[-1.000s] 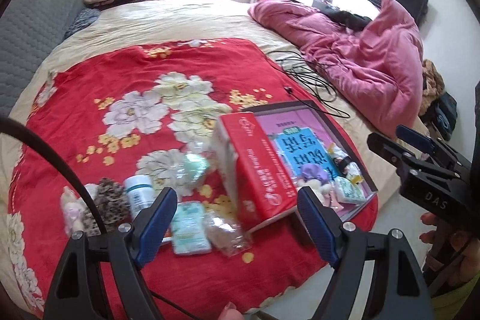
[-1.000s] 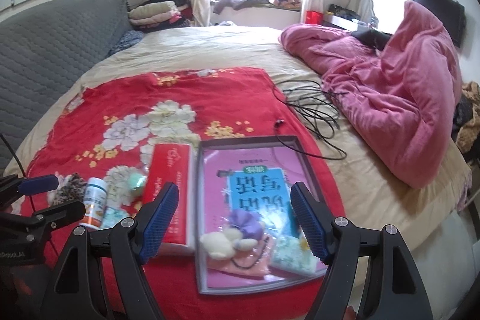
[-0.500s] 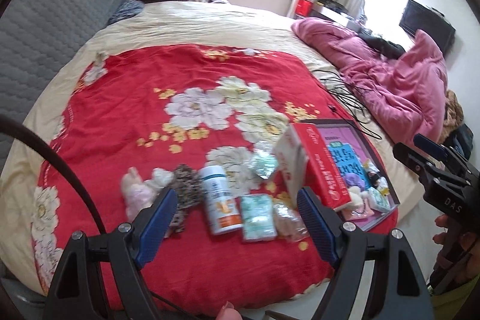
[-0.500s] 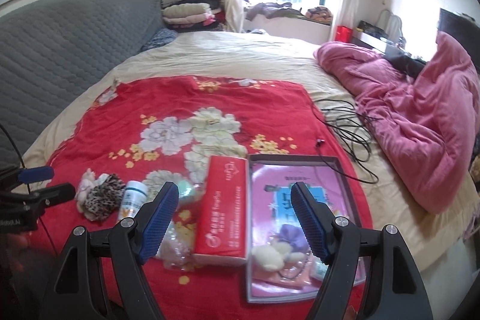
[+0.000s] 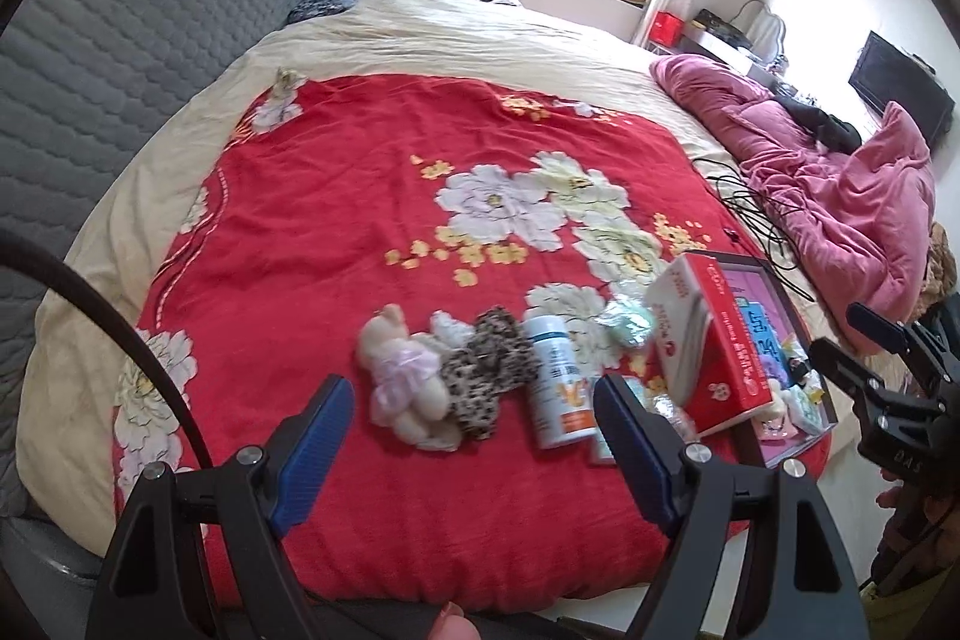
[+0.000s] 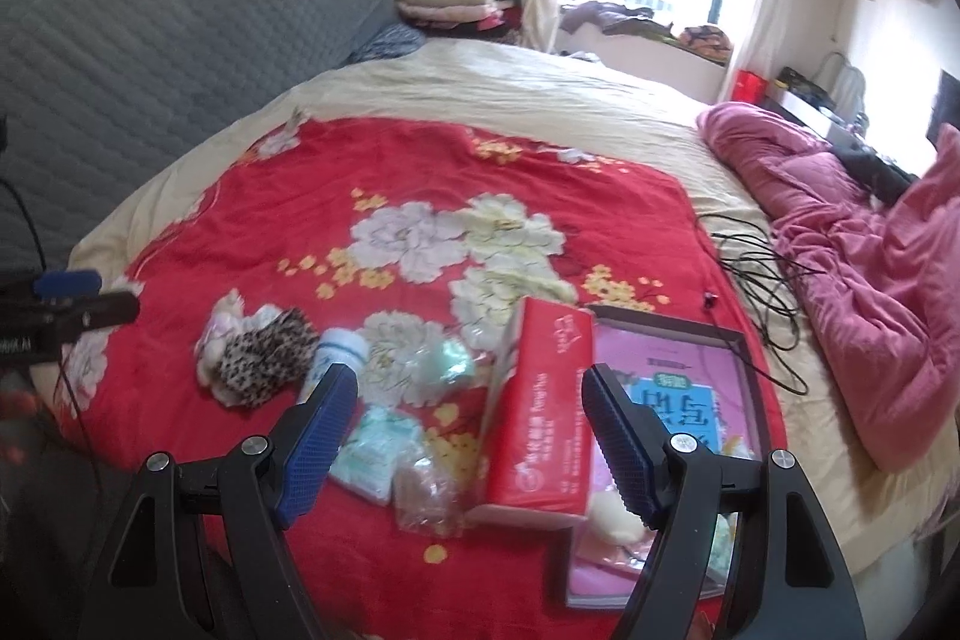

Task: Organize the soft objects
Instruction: 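Withdraw both open tools from the book back toward the pile, then grasp the cream teddy bear with the left tool while the right tool grasps the clear bun bag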

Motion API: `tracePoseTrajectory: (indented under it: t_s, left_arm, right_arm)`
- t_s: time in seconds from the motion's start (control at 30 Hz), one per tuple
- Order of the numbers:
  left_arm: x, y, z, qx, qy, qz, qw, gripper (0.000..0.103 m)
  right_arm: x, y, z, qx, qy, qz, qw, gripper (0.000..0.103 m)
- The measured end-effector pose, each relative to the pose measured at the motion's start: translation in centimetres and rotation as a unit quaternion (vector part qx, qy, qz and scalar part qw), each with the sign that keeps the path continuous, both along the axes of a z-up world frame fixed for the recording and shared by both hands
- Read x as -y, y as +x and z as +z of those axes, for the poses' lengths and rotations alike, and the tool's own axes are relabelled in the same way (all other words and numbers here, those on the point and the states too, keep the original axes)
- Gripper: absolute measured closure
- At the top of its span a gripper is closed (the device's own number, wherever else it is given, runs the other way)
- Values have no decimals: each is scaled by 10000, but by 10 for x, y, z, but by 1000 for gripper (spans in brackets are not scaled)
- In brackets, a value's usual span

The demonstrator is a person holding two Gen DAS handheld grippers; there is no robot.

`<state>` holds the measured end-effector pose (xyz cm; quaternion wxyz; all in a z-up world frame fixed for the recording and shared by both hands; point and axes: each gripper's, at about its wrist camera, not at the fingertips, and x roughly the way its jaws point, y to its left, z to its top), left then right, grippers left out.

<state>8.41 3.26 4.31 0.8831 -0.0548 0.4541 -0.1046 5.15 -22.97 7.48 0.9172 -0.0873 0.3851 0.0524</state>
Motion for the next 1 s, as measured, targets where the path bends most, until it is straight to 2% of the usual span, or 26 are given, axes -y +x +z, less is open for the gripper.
tracePoseTrajectory:
  t_s: [0.3, 0.57, 0.8, 1.0]
  left_arm:
    - [-21, 0, -35, -414, 25, 106, 9991, 21]
    - [-33, 19, -72, -816, 2, 323, 9961, 21]
    - [-44, 44, -98, -1190, -449, 507, 9906, 21]
    - [-49, 70, -108, -1338, -624, 699, 9866, 21]
  right_arm:
    - [-21, -3, -36, -393, -420, 575, 9967, 25]
    - [-24, 1, -70, -817, -484, 796, 9923, 25]
    - [-29, 6, -92, -1068, -579, 914, 9884, 25]
    - [-37, 12, -103, -1206, -559, 1078, 9853, 25]
